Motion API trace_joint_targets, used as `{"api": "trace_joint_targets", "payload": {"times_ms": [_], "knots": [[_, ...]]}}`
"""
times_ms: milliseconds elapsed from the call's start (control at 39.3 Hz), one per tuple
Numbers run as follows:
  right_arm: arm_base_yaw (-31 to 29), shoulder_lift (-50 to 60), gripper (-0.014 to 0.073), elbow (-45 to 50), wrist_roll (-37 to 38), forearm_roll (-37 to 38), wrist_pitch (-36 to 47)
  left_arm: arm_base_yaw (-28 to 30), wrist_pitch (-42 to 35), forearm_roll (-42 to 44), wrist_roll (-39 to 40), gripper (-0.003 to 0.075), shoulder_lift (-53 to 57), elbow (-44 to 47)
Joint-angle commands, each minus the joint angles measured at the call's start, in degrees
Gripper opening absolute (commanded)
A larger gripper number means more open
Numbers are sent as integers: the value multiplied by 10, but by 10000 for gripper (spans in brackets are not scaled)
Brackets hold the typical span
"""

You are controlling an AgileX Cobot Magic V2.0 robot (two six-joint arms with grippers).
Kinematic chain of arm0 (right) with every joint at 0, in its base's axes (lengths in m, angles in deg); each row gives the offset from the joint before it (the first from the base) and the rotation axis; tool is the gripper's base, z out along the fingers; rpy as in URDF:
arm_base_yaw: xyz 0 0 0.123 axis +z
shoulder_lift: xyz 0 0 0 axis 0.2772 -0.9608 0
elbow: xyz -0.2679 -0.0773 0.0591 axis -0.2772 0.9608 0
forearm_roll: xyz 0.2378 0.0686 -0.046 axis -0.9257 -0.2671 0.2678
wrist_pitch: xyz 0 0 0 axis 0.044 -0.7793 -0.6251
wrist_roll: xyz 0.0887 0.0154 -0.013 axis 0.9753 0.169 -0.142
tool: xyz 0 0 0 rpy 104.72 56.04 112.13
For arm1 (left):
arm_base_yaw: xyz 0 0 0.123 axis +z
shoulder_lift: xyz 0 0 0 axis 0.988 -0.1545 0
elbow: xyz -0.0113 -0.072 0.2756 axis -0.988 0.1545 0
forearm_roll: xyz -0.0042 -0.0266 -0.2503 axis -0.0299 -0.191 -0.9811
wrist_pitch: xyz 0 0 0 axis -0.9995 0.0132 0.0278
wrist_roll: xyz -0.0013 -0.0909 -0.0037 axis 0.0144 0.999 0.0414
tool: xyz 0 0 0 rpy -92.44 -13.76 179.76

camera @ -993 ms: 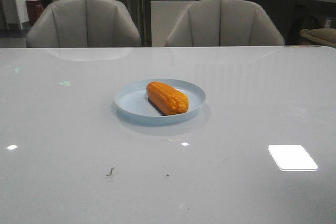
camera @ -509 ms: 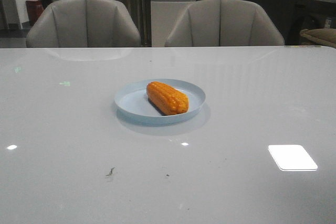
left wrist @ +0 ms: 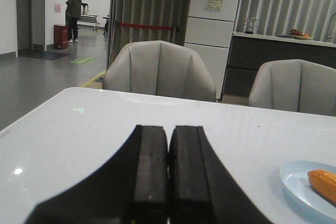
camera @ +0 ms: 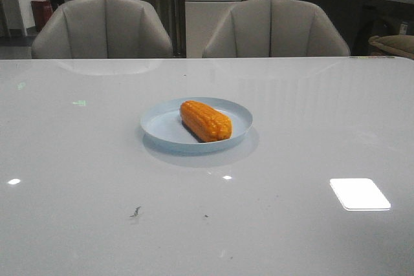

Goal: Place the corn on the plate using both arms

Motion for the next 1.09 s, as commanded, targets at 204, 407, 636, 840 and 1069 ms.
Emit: {"api": "trace_joint_targets", "payload": {"times_ms": [204, 407, 636, 840, 1069], "knots": [[-3, -1, 579, -16, -5, -6, 43, 0, -11, -15, -30, 94, 12, 21], [-3, -1, 579, -16, -5, -6, 43, 0, -11, -35, -30, 94, 12, 21], [-3, -1, 579, -16, -5, -6, 43, 0, -11, -35, -30, 94, 12, 21], [-3, -1, 579, -16, -5, -6, 43, 0, -11, -35, -30, 94, 12, 21], [-3, -1, 579, -16, -5, -6, 43, 0, -11, -35, -30, 94, 12, 21]]}}
